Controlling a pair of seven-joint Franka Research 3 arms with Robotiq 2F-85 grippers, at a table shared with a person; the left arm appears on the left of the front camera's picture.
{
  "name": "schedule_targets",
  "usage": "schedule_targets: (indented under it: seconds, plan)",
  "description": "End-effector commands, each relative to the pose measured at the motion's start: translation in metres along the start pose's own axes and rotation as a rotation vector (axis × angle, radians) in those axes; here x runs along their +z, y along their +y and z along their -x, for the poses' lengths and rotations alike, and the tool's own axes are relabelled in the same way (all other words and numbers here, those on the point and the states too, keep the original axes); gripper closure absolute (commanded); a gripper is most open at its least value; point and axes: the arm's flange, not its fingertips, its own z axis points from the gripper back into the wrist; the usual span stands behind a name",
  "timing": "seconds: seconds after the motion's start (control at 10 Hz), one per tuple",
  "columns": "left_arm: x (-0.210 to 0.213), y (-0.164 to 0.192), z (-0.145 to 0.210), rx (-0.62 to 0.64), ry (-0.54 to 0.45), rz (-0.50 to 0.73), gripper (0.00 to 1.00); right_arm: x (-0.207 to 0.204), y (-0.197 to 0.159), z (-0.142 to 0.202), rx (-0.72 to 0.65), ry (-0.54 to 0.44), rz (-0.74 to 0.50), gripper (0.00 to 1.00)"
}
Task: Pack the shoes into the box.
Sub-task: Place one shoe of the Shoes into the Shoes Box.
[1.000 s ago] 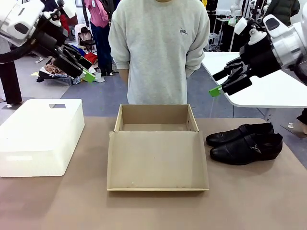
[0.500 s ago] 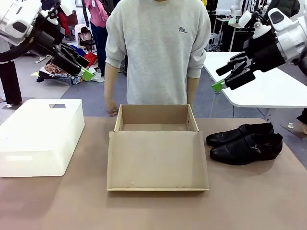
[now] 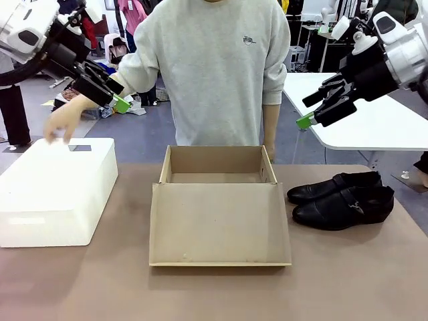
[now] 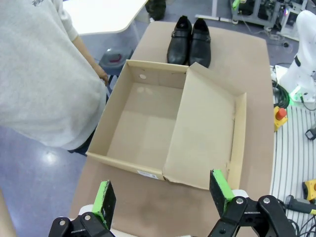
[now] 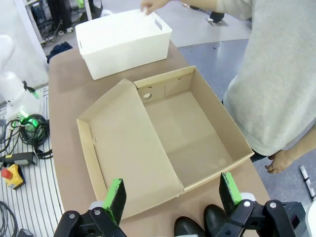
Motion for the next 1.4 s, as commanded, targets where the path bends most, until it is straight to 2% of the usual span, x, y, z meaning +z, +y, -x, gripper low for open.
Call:
schedule_targets:
  seconds: [0.0, 0.3, 0.6, 0.8, 1.1, 1.3]
  plan:
    - [0.001, 0.001, 0.0, 0.004, -0.017, 0.013, 0.0, 0.0, 0.0, 0.0, 0.001, -0.002, 0.0, 0.0]
    - [0.001, 0.001, 0.0, 0.004, -0.017, 0.013, 0.0, 0.007, -0.037, -0.004, 0.135, 0.167, -0.023, 0.0]
    - [0.001, 0.001, 0.0, 0.004, -0.017, 0.013, 0.0, 0.017, -0.078, 0.007, 0.23, 0.347, -0.042, 0.0]
    - [0.001, 0.001, 0.0, 0.004, -0.017, 0.013, 0.0, 0.023, -0.107, 0.02, 0.26, 0.487, -0.015, 0.0]
    - [0.001, 0.001, 0.0, 0.004, -0.017, 0.013, 0.0, 0.024, -0.151, 0.046, 0.289, 0.629, -0.015, 0.0]
    - [0.001, 0.001, 0.0, 0.004, -0.017, 0.013, 0.0, 0.02, -0.177, 0.064, 0.259, 0.708, -0.012, 0.0]
